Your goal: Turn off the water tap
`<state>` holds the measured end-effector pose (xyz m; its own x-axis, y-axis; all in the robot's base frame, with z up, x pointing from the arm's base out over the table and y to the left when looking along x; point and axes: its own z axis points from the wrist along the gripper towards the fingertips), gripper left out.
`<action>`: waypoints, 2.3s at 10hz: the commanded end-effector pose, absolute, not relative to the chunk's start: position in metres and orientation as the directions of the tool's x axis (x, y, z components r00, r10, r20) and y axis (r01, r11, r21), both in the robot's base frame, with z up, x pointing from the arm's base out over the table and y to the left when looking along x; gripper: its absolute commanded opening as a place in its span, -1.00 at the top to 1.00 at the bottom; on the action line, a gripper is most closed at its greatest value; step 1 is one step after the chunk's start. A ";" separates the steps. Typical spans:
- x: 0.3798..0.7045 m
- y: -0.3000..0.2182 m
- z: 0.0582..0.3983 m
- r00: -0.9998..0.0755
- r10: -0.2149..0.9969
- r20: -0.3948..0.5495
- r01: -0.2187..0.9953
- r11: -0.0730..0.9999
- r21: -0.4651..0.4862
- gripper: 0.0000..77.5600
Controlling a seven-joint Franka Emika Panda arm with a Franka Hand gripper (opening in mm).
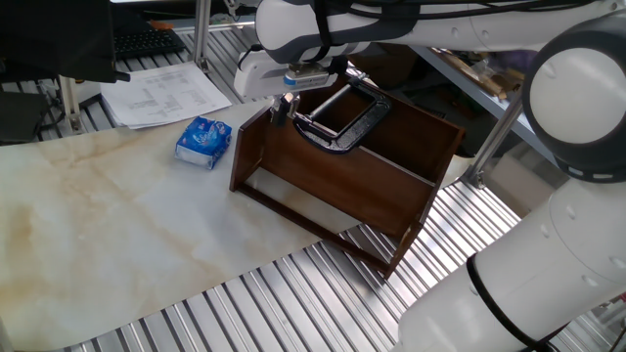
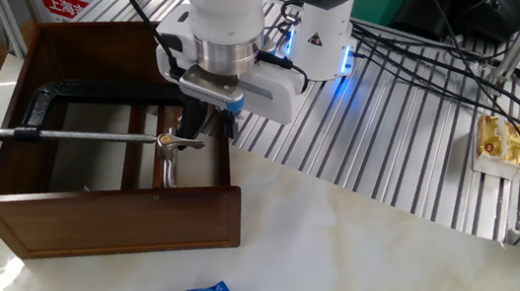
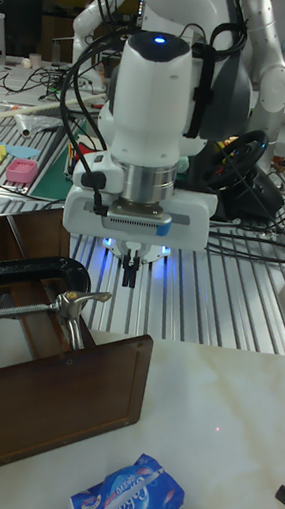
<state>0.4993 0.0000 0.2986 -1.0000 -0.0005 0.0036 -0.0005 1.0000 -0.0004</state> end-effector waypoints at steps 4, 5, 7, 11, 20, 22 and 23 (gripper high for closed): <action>0.499 0.000 0.299 -0.999 0.033 -0.035 0.033 0.999 -0.017 1.00; 0.499 0.000 0.299 -0.999 0.028 -0.035 0.029 0.999 -0.017 1.00; 0.499 0.000 0.299 -0.999 0.028 -0.035 0.028 1.000 -0.010 1.00; 0.499 0.000 0.299 -0.999 0.018 -0.035 0.018 1.000 -0.008 1.00; 0.499 0.000 0.299 -0.999 0.017 -0.036 0.017 1.000 -0.003 1.00; 0.499 0.000 0.299 -0.999 0.017 -0.036 0.017 1.000 -0.003 1.00; 0.499 0.000 0.299 -0.999 0.017 -0.036 0.017 1.000 -0.003 1.00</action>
<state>0.4981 -0.0002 0.2980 -0.9993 0.0165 -0.0327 0.0166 0.9999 -0.0037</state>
